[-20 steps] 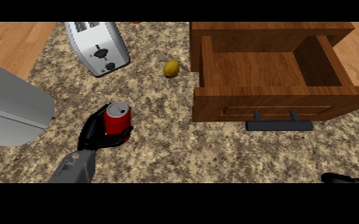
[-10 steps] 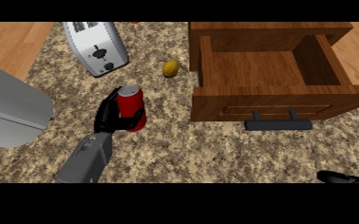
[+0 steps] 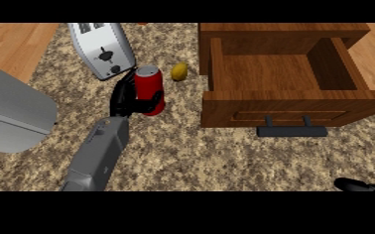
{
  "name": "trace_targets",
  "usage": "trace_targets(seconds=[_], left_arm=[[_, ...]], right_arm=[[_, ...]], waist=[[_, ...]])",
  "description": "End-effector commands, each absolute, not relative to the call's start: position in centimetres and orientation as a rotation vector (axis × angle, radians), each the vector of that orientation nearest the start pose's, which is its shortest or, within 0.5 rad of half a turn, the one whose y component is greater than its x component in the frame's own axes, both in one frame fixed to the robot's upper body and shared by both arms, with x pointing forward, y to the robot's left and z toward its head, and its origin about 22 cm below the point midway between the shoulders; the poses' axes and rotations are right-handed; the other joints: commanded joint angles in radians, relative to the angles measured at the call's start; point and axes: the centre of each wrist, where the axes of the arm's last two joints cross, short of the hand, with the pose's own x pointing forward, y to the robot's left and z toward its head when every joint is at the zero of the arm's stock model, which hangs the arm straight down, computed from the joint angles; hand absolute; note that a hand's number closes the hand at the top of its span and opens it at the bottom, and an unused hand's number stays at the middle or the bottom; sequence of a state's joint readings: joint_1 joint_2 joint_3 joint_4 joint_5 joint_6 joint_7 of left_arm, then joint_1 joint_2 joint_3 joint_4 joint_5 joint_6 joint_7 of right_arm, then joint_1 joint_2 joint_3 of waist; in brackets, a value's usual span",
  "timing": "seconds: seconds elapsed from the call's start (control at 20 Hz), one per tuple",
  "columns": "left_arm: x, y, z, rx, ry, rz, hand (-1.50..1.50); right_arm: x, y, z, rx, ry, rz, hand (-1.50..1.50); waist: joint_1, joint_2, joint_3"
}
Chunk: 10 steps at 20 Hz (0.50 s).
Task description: Pick up the can, place it into the drawer and close the drawer
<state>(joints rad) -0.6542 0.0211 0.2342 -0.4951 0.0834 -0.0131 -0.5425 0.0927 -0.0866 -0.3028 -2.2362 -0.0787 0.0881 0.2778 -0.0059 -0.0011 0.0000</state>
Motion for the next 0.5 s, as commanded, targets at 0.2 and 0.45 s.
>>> trace_targets(seconds=[0.2, 0.45], left_arm=[[40.2, 14.9, 1.9, -0.124, -1.715, -0.042, 1.50], [39.7, 12.0, 5.9, -0.191, -1.688, -0.084, 1.50]], right_arm=[[16.1, -29.6, 14.9, -0.302, -1.862, -0.051, -1.50], [16.9, -30.2, 15.1, -0.291, -1.881, -0.061, -1.50]], waist=[[0.002, -0.003, 0.000], [0.003, -0.003, 0.000]])
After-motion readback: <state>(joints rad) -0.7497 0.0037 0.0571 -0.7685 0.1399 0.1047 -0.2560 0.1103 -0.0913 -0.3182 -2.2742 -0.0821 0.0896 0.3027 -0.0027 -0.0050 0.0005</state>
